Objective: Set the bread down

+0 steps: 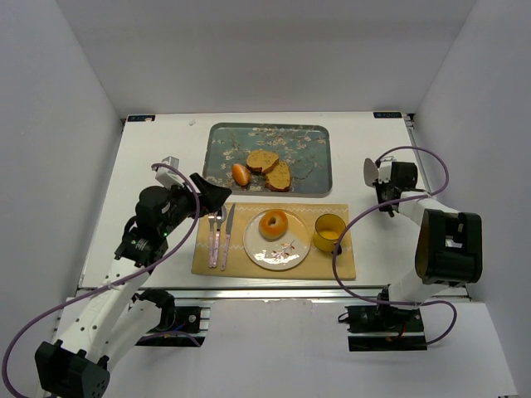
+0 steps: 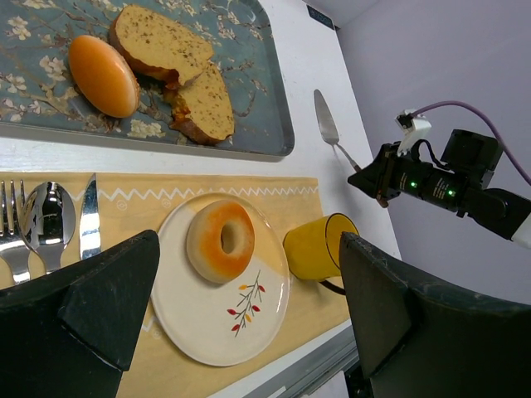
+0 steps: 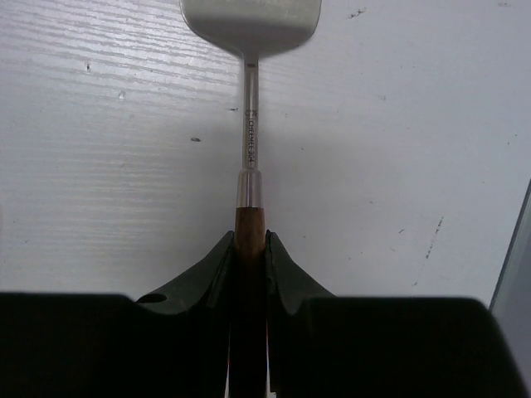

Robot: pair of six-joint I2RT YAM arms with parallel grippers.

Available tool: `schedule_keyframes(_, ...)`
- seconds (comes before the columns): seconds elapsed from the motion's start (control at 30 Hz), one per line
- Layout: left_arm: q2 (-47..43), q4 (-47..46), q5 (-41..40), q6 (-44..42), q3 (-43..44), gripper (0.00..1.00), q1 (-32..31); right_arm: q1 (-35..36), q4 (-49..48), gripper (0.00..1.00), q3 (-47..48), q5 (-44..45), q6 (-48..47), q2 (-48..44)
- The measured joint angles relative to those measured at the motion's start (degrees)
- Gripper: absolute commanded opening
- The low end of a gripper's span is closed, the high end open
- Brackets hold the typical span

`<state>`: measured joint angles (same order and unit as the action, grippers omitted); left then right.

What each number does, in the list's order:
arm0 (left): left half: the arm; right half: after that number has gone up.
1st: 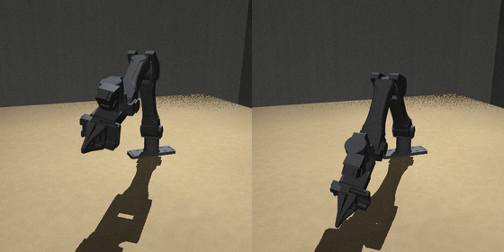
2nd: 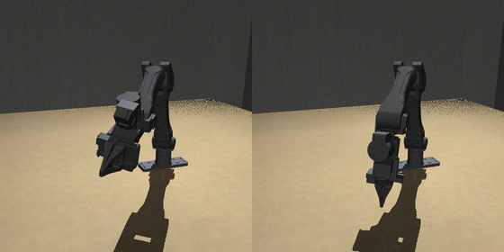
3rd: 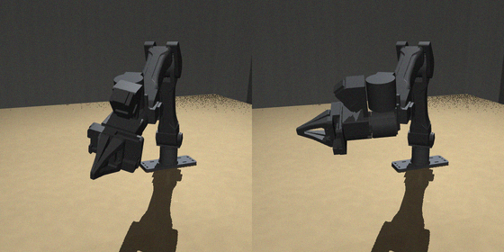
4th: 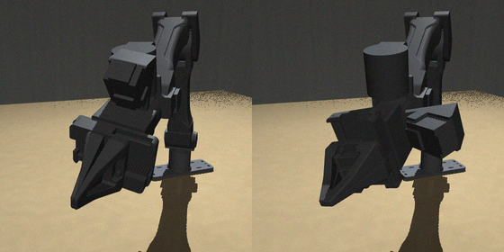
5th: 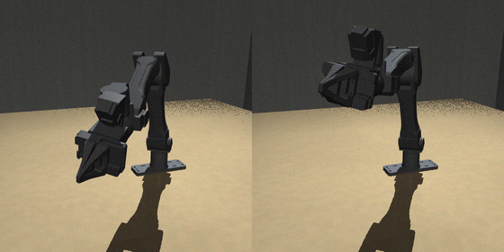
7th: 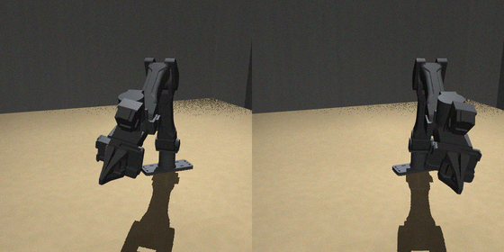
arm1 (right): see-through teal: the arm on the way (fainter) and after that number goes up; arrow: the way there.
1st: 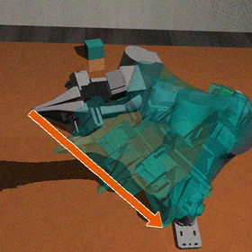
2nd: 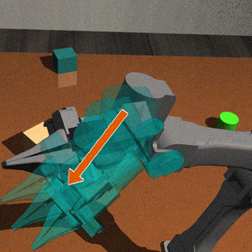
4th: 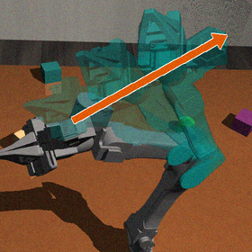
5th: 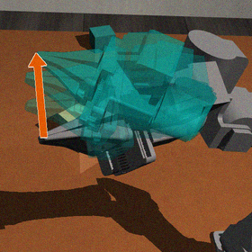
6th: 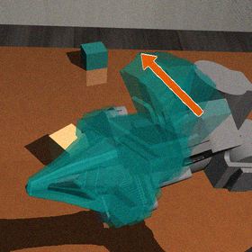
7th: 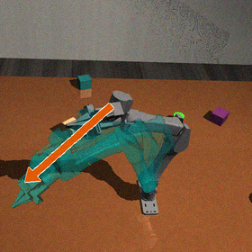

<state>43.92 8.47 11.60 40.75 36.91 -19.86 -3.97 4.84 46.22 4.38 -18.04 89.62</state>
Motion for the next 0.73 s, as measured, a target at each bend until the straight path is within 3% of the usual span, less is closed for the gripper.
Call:
schedule_keyframes(0.03, 0.0, 0.0, 0.0, 0.0, 0.0, 0.98, 0.0, -0.2, -0.3, 0.21, 0.0, -0.1, 0.3, 0.3)
schedule_keyframes(0.07, 0.0, -0.1, 0.0, 0.0, 0.0, 0.98, 0.0, -0.4, -0.4, 0.4, 0.2, -0.5, 0.7, 0.7)
schedule_keyframes(0.17, -0.2, 0.1, 0.0, 0.0, 0.0, 0.98, 0.0, -1.6, 0.2, 0.65, 1.3, -2.3, 1.1, 2.5)
schedule_keyframes(0.2, -0.3, 0.1, 0.0, 0.0, 0.0, 0.98, 0.0, -2.1, 0.5, 0.78, 1.7, -3.0, 1.1, 2.9)
schedule_keyframes(0.23, -0.5, 0.1, -0.1, 0.0, 0.0, 0.98, 0.0, -2.8, 1.1, 0.83, 2.2, -3.8, 0.9, 3.0)
schedule_keyframes(0.4, -1.1, 0.2, -0.3, 0.0, 0.0, 0.98, 0.0, -5.5, 4.2, 0.89, 4.3, -6.6, -2.0, 1.1)
schedule_keyframes(0.73, 2.6, 0.1, 0.1, -0.4, 1.0, 0.98, 0.0, -5.8, 7.1, 0.9, 12.9, -12.6, -5.0, -5.9)
